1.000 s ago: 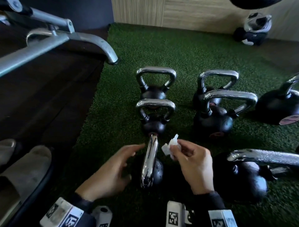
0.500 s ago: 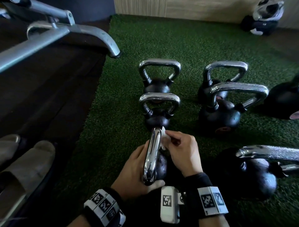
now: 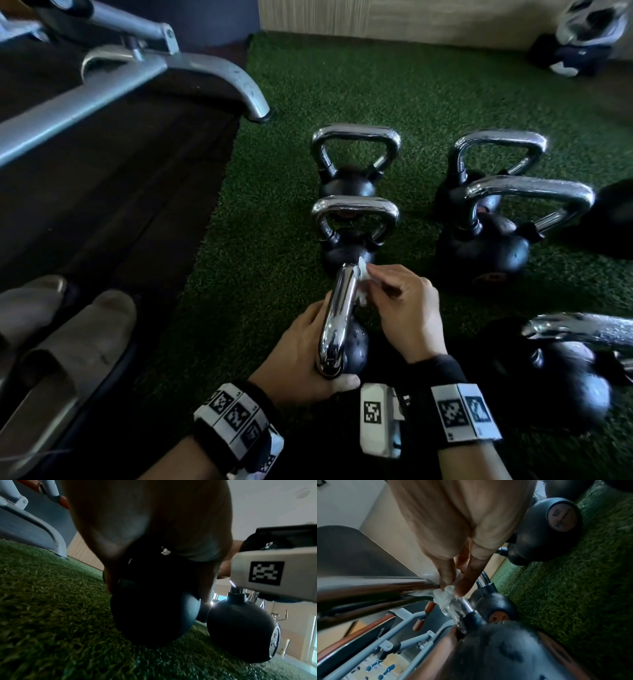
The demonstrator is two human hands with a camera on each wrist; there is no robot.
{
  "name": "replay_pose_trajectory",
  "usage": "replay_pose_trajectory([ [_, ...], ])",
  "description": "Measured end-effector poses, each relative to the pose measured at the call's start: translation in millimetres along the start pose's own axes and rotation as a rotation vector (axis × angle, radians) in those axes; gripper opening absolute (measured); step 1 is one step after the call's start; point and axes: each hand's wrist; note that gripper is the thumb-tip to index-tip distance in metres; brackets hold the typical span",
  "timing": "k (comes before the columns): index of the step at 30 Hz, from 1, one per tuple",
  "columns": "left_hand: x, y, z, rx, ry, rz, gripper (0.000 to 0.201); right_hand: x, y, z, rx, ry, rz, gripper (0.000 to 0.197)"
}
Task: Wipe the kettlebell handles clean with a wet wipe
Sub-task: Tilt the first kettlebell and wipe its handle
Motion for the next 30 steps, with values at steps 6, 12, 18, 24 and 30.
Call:
replay_pose_trajectory([
  [6,7,-4,3,-0.008,-0.055,0.012,0.109,-26,-13,-17,-0.098,-0.042,0.125,0.026],
  [12,9,-7,3,-0.028,-0.09,0.026,0.1,-46,-21,-14,-0.211,-0.072,0.11,0.022],
  [18,15,-8,3,-0.036,-0.089,0.062,0.087,-46,-25,-32,-0.244,0.092,0.236,0.019],
  [24,16,-11,5,-0.046,-0.112,0.048,0.079,-43,-19,-41,-0.231,0.199,0.337,0.019],
  [30,9,-13,4,-0.039,-0.097,-0.051,0.088,-34,-14,-48,-0.358,0.232,0.19,0.019],
])
Point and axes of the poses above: each hand's wrist, its own z-axis towards the middle knuckle, its own y-axis out of the palm, x = y × z, and after that the axes turned 5 degrees about -y, right-handed
